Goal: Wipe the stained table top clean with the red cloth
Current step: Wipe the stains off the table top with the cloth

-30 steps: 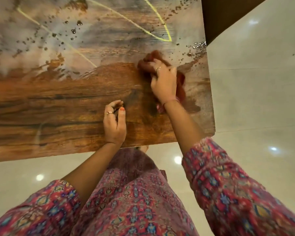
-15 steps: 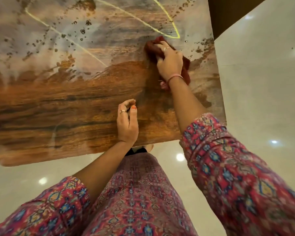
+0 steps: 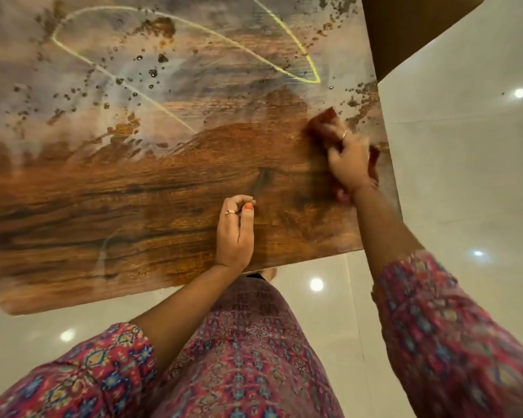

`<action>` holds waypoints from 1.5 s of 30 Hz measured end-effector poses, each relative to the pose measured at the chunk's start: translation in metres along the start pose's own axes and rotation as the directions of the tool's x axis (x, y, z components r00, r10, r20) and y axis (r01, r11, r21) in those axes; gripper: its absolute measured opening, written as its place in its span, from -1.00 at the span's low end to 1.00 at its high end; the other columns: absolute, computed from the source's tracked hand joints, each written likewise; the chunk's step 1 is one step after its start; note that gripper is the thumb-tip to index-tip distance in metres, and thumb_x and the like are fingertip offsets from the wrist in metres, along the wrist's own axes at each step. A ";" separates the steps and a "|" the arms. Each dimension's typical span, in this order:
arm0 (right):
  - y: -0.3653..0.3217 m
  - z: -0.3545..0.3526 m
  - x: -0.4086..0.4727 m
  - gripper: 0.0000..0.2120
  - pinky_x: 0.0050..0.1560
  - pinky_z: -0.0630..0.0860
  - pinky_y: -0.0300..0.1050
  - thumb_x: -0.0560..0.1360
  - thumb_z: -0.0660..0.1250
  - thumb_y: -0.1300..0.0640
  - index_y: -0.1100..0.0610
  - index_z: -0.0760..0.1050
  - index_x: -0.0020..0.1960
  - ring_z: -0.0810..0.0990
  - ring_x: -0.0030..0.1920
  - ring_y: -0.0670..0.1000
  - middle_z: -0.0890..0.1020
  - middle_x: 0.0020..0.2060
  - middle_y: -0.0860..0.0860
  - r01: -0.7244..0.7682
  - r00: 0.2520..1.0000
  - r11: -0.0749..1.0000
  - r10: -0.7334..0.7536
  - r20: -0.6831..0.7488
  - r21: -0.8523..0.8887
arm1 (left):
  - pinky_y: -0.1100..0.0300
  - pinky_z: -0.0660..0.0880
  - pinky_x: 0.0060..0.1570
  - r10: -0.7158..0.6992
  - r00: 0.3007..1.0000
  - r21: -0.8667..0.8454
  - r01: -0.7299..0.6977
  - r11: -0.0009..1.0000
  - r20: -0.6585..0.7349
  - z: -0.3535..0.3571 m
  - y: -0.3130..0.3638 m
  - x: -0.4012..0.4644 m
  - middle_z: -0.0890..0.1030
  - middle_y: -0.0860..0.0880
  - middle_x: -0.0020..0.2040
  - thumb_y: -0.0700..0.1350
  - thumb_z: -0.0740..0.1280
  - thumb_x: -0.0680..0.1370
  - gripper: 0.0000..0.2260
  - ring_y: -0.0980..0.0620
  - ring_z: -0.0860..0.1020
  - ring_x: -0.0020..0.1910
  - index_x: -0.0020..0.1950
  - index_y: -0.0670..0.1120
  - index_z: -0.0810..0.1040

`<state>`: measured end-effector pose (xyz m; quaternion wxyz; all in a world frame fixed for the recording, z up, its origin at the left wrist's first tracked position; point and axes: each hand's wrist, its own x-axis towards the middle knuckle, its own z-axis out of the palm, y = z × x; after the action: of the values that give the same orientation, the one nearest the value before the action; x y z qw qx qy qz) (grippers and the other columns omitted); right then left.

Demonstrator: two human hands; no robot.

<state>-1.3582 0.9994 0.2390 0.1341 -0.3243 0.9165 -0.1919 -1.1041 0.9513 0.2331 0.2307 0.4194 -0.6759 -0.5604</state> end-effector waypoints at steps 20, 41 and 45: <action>0.042 -0.016 -0.014 -0.65 0.19 0.31 0.00 0.53 0.24 -0.01 0.13 0.49 0.24 0.44 0.18 0.26 0.47 0.25 0.12 -0.196 0.960 0.980 0.188 -0.208 -0.020 | 0.42 0.34 0.04 0.058 0.998 0.085 -0.058 0.995 -0.004 0.006 -0.007 -0.001 0.50 -0.01 0.02 -0.07 0.11 0.60 -0.81 0.10 0.46 -0.01 0.09 -0.09 0.46; -0.008 0.007 -0.091 -0.67 0.22 0.35 -0.12 0.54 0.29 0.02 0.08 0.52 0.27 0.46 0.17 0.09 0.50 0.18 0.07 -0.135 0.982 0.981 0.151 -0.112 0.136 | 0.51 0.28 0.04 0.091 0.996 0.107 -0.088 0.990 -0.022 0.009 0.000 -0.004 0.48 -0.03 0.00 -0.19 0.15 0.60 -0.83 0.07 0.44 -0.01 0.08 -0.22 0.48; 0.001 0.011 -0.164 -0.69 0.16 0.36 -0.19 0.53 0.29 0.03 0.00 0.52 0.27 0.47 0.13 0.02 0.52 0.16 0.02 -0.078 0.994 0.990 0.086 -0.069 0.119 | 0.45 0.29 0.07 0.106 0.994 0.133 -0.104 0.986 -0.014 0.010 -0.004 -0.003 0.48 0.00 0.00 -0.16 0.15 0.60 -0.81 0.15 0.42 0.00 0.08 -0.22 0.49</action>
<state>-1.2311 1.1033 0.2486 0.1265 -0.2706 0.9207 -0.2512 -1.1088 0.9593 0.2273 0.2386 0.4035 -0.7303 -0.4969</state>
